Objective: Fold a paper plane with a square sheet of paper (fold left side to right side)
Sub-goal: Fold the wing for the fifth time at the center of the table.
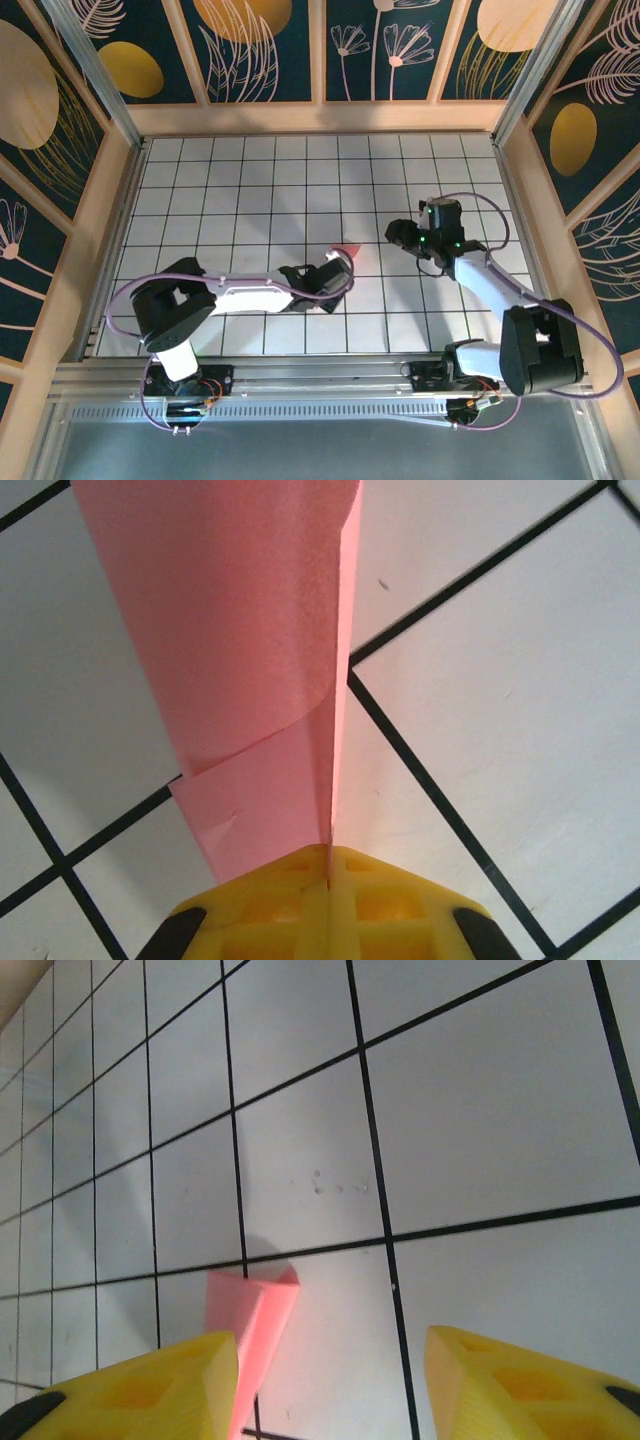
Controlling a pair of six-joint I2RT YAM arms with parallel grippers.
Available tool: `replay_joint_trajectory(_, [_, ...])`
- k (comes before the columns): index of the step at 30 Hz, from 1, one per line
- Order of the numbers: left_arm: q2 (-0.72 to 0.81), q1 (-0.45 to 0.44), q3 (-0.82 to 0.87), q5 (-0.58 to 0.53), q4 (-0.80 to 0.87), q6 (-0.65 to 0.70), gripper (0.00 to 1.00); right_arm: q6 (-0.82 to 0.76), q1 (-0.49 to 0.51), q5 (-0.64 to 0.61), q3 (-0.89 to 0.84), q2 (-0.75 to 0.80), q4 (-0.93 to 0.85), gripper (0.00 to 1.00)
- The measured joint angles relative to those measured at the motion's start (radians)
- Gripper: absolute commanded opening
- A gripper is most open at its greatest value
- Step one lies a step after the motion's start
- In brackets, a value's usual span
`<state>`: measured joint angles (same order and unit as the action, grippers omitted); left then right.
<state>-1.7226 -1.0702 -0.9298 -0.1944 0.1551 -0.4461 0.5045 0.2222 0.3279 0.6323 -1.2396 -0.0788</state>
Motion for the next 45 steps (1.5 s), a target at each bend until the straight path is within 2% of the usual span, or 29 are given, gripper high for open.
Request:
replay_joint_trajectory(10, [0.033, 0.179, 0.105, 0.392, -0.219, -0.074, 0.0, 0.002, 0.025, 0.111, -0.12, 0.023, 0.12, 0.56])
replay_joint_trajectory(15, [0.002, 0.237, 0.147, 0.54, -0.344, -0.151, 0.0, 0.007, 0.081, 0.135, -0.124, -0.006, 0.186, 0.56])
replay_joint_trajectory(21, [-0.037, 0.299, 0.248, 0.684, -0.576, -0.312, 0.0, 0.054, 0.154, 0.137, -0.153, -0.049, 0.275, 0.55])
replay_joint_trajectory(31, [-0.097, 0.326, 0.352, 0.781, -0.908, -0.525, 0.0, 0.15, 0.265, 0.118, -0.158, -0.166, 0.43, 0.5])
replay_joint_trajectory(45, [-0.149, 0.339, 0.404, 0.805, -1.112, -0.668, 0.0, 0.208, 0.311, 0.062, -0.124, -0.269, 0.488, 0.48])
